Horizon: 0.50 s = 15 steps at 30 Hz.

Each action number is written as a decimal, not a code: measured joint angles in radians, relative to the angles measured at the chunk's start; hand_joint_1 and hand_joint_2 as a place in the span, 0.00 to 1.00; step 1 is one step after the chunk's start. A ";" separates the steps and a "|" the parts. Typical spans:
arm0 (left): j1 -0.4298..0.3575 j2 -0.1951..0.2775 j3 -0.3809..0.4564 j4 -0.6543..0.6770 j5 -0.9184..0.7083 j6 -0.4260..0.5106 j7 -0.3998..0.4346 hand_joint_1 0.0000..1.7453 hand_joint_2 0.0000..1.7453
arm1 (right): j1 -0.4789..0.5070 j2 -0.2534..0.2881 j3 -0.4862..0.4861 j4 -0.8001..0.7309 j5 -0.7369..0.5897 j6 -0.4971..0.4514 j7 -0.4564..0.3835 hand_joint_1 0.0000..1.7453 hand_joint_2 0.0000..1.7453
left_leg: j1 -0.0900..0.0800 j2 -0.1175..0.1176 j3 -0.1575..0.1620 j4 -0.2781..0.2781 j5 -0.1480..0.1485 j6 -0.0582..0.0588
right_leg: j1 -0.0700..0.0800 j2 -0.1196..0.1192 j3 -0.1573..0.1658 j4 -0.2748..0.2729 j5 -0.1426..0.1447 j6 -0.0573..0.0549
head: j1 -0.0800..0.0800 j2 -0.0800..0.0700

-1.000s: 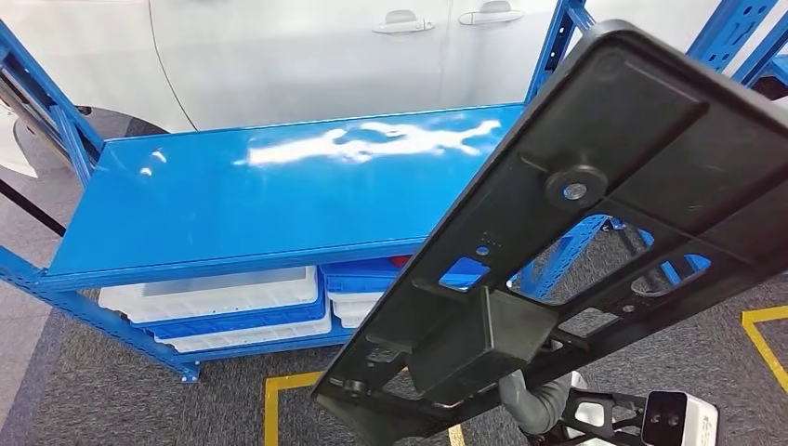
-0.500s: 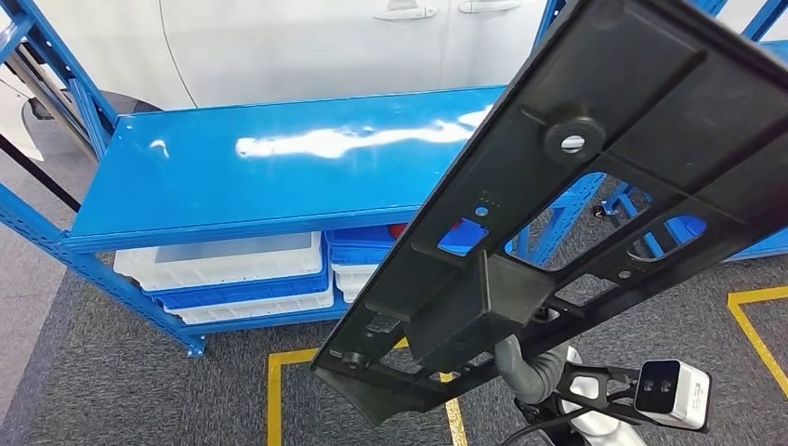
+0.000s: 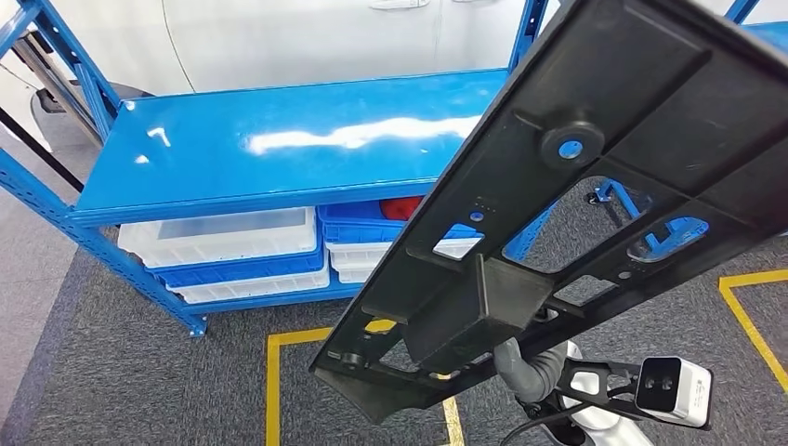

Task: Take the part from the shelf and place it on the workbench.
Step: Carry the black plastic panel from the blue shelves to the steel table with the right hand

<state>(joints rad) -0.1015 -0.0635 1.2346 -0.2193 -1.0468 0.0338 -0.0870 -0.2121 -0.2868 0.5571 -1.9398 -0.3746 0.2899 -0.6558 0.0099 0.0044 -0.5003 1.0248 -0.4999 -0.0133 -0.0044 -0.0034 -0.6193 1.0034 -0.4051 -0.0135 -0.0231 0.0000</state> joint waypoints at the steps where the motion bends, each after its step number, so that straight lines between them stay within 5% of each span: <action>1: -0.001 0.000 0.000 0.000 0.000 0.000 0.000 0.00 1.00 | -0.001 0.000 0.001 0.000 0.000 0.000 0.000 1.00 1.00 | -0.003 -0.001 0.021 -0.037 -0.005 0.005 | 0.000 -0.001 -0.003 -0.001 0.007 0.006 | 0.000 0.000; 4: -0.001 -0.001 0.000 0.000 0.000 0.000 0.000 0.00 1.00 | -0.004 0.000 0.003 0.000 0.000 0.000 0.000 1.00 1.00 | -0.003 0.001 0.015 -0.056 0.012 0.022 | -0.002 -0.001 -0.011 -0.002 0.015 0.026 | 0.000 0.000; 6: -0.001 -0.003 0.001 0.000 0.000 0.000 0.000 0.00 1.00 | -0.006 0.000 0.004 0.000 0.000 0.000 0.000 1.00 1.00 | 0.001 0.005 0.000 -0.063 0.032 0.036 | -0.003 0.001 -0.033 0.053 -0.044 0.035 | 0.000 0.000; 8: -0.002 -0.004 0.001 0.000 0.001 0.002 -0.001 0.00 1.00 | -0.006 0.000 0.007 0.001 0.000 0.001 0.000 1.00 1.00 | -0.003 0.007 -0.022 -0.061 0.048 0.043 | -0.006 0.002 -0.070 0.178 -0.136 0.041 | 0.000 0.000; 10: -0.002 -0.004 0.001 0.000 0.005 0.007 -0.001 0.00 1.00 | -0.008 0.001 0.010 0.004 -0.003 0.005 0.000 1.00 1.00 | -0.006 0.006 -0.046 -0.058 0.061 0.043 | -0.008 0.002 -0.088 0.277 -0.168 0.045 | 0.000 0.000; 12: -0.001 -0.005 0.003 0.000 0.013 0.012 0.001 0.00 1.00 | -0.015 0.002 0.013 0.007 -0.009 0.011 0.000 1.00 1.00 | -0.007 0.006 -0.066 -0.051 0.070 0.041 | -0.009 0.002 -0.042 0.246 -0.120 0.043 | 0.000 0.000; 15: -0.002 -0.009 0.006 0.000 0.020 0.018 0.004 0.00 1.00 | -0.039 0.003 0.016 0.008 -0.014 0.008 0.002 1.00 1.00 | -0.010 0.006 -0.085 -0.038 0.080 0.031 | -0.003 0.002 0.088 0.050 -0.079 0.027 | 0.000 0.000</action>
<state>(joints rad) -0.1038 -0.0722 1.2411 -0.2193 -1.0271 0.0523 -0.0831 -0.2514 -0.2833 0.5733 -1.9317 -0.3889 0.2981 -0.6541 0.0000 0.0107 -0.5853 0.9864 -0.4200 0.0181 -0.0071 -0.0017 -0.5312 1.0530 -0.4839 0.0133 -0.0229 0.0000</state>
